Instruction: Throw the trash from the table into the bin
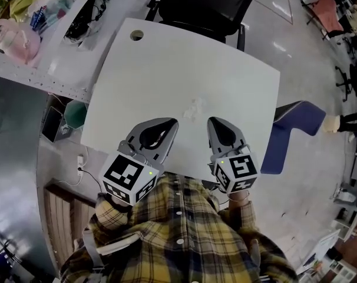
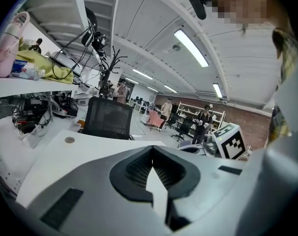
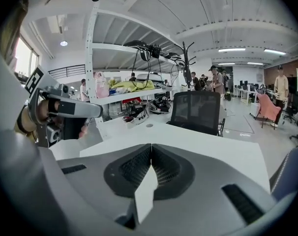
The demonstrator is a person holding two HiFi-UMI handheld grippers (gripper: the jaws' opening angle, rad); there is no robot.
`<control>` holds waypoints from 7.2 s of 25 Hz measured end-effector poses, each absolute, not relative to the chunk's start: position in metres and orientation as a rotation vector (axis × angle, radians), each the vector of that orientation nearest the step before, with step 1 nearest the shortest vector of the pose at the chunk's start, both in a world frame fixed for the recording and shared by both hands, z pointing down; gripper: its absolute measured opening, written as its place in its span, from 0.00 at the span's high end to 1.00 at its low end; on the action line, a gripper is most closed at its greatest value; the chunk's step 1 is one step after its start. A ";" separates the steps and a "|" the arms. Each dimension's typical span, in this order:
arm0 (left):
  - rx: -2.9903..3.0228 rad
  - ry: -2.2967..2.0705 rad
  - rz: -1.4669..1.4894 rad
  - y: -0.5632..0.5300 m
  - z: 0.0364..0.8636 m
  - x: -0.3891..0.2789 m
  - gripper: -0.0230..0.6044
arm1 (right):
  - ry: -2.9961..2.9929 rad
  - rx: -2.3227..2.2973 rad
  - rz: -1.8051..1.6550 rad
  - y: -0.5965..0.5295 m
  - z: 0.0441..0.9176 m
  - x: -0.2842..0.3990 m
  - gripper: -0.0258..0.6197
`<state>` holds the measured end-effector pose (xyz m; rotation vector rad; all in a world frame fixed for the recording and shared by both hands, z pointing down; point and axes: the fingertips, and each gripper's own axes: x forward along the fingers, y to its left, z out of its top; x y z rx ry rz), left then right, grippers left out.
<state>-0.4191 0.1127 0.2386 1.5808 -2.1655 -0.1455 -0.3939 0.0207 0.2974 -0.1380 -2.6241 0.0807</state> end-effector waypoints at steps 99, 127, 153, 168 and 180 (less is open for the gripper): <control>2.392 -1.308 0.162 -0.009 0.253 0.137 0.95 | -2.330 0.865 0.470 -0.053 0.398 0.189 0.91; 2.272 -0.974 0.503 -0.073 0.492 0.182 0.95 | -2.099 0.990 0.741 -0.082 0.589 0.243 0.91; 2.054 -0.903 0.676 -0.107 0.852 0.180 0.95 | -1.911 1.054 1.045 -0.100 0.964 0.238 0.84; 2.042 -0.901 0.668 -0.089 0.789 0.177 0.95 | -1.896 1.063 1.103 -0.088 0.902 0.239 0.73; 2.108 -0.951 0.500 -0.066 0.597 0.206 0.95 | -2.069 1.052 0.887 -0.095 0.671 0.243 0.77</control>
